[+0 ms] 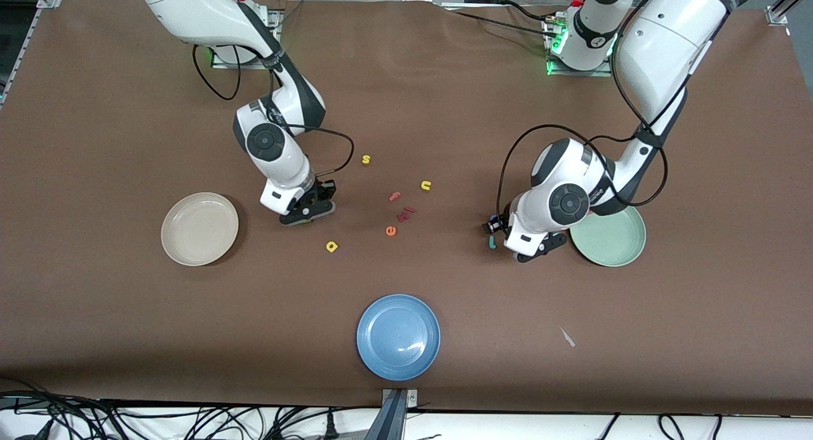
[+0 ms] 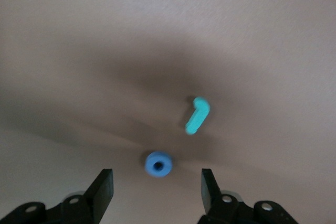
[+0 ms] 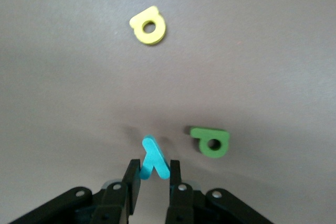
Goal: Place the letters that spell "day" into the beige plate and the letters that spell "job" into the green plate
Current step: 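Release the pink letter on the green plate with the left gripper, then carry the cyan letter toward the beige plate while the left gripper grasps blue o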
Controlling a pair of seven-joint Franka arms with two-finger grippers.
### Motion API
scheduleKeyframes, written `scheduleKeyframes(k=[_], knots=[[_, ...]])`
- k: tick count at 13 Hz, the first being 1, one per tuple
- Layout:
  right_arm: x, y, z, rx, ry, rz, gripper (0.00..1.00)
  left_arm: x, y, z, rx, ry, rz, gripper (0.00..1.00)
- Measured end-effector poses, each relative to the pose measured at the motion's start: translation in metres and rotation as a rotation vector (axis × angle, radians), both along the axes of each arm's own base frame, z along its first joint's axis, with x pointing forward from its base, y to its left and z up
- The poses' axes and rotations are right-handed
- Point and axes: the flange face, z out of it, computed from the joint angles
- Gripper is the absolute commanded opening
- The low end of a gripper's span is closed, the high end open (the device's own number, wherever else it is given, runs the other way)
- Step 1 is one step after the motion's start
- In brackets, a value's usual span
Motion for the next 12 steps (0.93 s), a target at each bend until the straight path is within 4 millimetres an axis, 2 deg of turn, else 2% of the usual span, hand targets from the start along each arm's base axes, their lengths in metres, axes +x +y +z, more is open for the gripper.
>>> scheduleKeyframes(k=[4, 6, 9, 10, 12], knots=[[0.017, -0.032, 0.021, -0.029, -0.012, -0.017, 0.17, -0.003, -0.005, -0.016, 0.034, -0.015, 0.007, 0.67], [0.027, -0.059, 0.037, -0.055, -0.009, 0.006, 0.17, -0.010, -0.008, -0.026, 0.050, 0.001, 0.007, 0.61], [0.038, -0.095, 0.053, -0.080, -0.009, 0.005, 0.17, -0.021, -0.009, -0.038, 0.063, 0.030, 0.008, 0.60], [0.040, -0.102, 0.055, -0.085, -0.008, -0.006, 0.17, -0.022, -0.009, -0.039, 0.064, 0.032, 0.013, 0.53], [0.045, -0.123, 0.058, -0.100, -0.001, -0.041, 0.17, -0.022, -0.010, -0.038, 0.062, 0.027, 0.018, 0.48]])
